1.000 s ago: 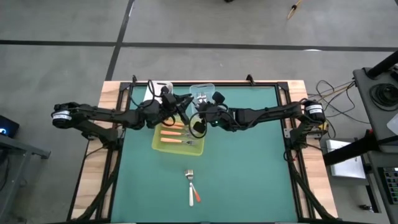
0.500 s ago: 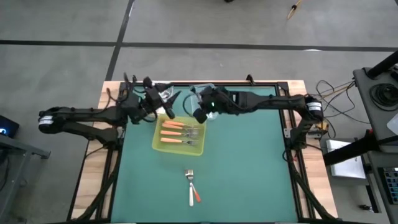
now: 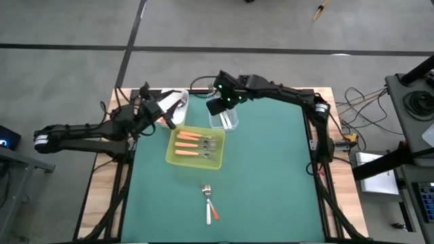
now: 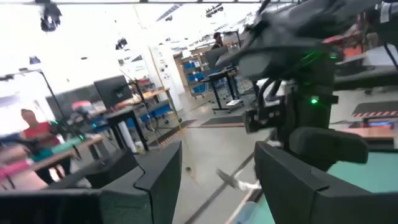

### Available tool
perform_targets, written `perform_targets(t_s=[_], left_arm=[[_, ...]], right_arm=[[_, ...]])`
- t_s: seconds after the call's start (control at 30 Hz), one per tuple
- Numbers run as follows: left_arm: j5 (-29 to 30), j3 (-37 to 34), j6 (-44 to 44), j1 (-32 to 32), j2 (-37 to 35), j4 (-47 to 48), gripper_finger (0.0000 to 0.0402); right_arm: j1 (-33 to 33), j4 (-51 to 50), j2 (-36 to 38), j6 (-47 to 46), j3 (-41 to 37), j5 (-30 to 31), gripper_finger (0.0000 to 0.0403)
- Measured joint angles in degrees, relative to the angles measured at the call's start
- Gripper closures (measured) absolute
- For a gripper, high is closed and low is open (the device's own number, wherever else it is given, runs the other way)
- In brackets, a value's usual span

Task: Sort silverware by color (type)
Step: Put the white fork into the transparent bin

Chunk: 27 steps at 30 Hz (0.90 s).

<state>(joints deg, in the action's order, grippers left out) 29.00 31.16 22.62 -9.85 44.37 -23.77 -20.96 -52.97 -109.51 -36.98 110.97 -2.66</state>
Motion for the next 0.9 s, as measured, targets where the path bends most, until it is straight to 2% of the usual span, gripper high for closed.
perform_targets(t_s=[0.07,0.2,0.37,0.53,0.67,0.9], left_arm=[[1.76,-0.35,0.93,-0.01,-0.91,0.0,0.0216],[4.23,-1.29,2.34,-0.05,-1.48,0.45,0.0216],[5.92,-2.83,6.03,-0.27,-1.56,-1.09,0.0216],[8.01,-3.22,6.88,-0.95,-2.16,-1.16,0.0216],[8.05,-3.13,6.67,-0.94,-2.45,-0.39,0.0216],[8.05,-3.13,6.46,-0.94,-3.04,0.24,0.0216]], right_arm=[[-1.24,-2.91,-2.54,-3.01,3.05,-4.81,0.0355],[-3.1,-9.29,-7.7,-8.63,8.02,-10.39,0.0354],[-4.09,-16.94,-12.48,-13.15,13.21,-10.89,0.0353],[-5.5,-19.17,-15.81,-17.65,15.76,-13.11,0.0353],[-7.3,-19.19,-16.31,-19.03,16.25,-14.94,0.0353],[-10.44,-21.07,-16.35,-18.7,16.02,-14.05,0.0352]])
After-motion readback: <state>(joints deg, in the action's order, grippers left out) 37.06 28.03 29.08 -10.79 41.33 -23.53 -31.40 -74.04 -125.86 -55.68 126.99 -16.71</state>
